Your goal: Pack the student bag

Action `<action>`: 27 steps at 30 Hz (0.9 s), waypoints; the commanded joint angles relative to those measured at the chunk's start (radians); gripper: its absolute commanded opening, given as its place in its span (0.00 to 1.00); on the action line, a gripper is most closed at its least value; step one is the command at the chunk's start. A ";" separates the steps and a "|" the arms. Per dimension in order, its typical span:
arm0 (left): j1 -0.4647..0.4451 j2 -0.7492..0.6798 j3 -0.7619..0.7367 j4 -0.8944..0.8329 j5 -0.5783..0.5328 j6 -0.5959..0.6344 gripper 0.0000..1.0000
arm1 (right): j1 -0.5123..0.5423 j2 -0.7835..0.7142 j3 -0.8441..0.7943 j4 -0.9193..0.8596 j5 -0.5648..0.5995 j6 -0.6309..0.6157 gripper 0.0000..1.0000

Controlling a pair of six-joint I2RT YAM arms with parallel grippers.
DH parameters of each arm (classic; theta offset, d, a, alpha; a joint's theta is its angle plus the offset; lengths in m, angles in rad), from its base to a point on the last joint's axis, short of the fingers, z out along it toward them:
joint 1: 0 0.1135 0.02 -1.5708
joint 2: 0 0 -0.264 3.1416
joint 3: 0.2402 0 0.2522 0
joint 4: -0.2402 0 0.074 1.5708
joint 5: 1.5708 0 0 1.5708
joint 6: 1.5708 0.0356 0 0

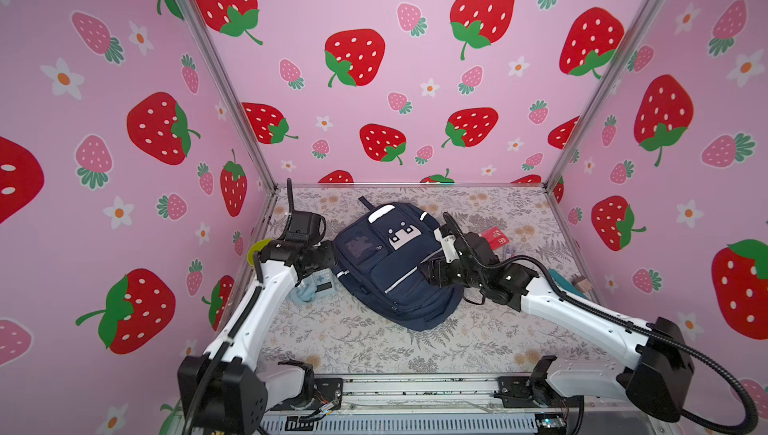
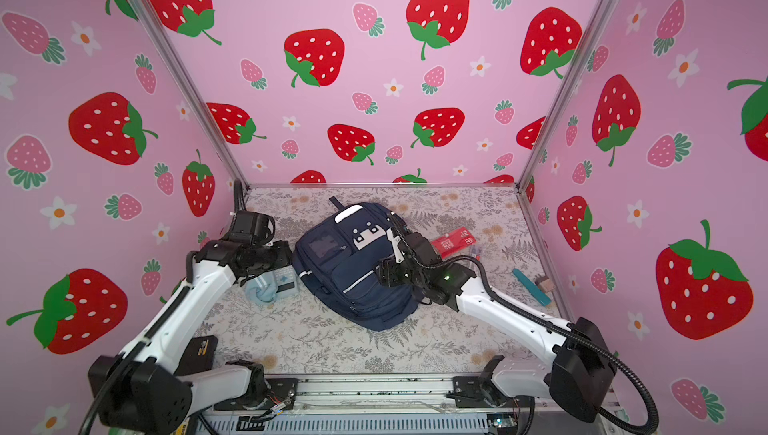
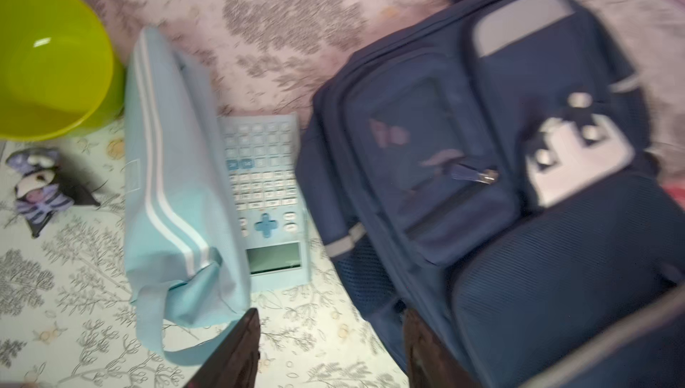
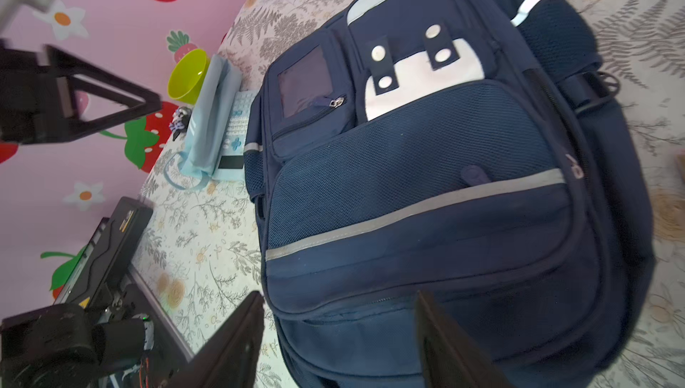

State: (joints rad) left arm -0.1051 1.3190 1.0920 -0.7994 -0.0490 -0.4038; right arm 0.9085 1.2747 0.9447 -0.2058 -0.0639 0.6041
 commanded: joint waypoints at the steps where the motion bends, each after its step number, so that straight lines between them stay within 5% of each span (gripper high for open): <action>1: 0.022 0.096 0.070 -0.114 -0.108 -0.013 0.58 | 0.003 -0.006 -0.012 0.017 -0.029 -0.026 0.66; 7: 0.025 0.165 0.057 -0.141 -0.248 -0.030 0.58 | 0.003 -0.031 -0.039 0.009 -0.014 -0.028 0.66; 10: 0.038 0.179 -0.001 -0.102 -0.210 -0.031 0.55 | 0.002 -0.031 -0.045 0.008 -0.007 -0.020 0.66; 13: 0.049 0.217 -0.020 -0.078 -0.158 -0.018 0.44 | 0.003 -0.026 -0.043 0.009 -0.007 -0.016 0.64; 19: 0.049 0.190 -0.013 -0.054 -0.123 0.003 0.00 | 0.002 -0.036 -0.013 -0.019 0.004 -0.003 0.60; 27: -0.054 -0.023 0.054 -0.058 -0.056 0.027 0.00 | 0.002 -0.076 0.041 -0.073 0.040 0.026 0.60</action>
State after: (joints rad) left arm -0.1028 1.3849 1.0794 -0.8585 -0.1299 -0.3897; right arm 0.9100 1.2270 0.9367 -0.2504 -0.0509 0.6109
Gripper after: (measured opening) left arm 0.054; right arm 0.597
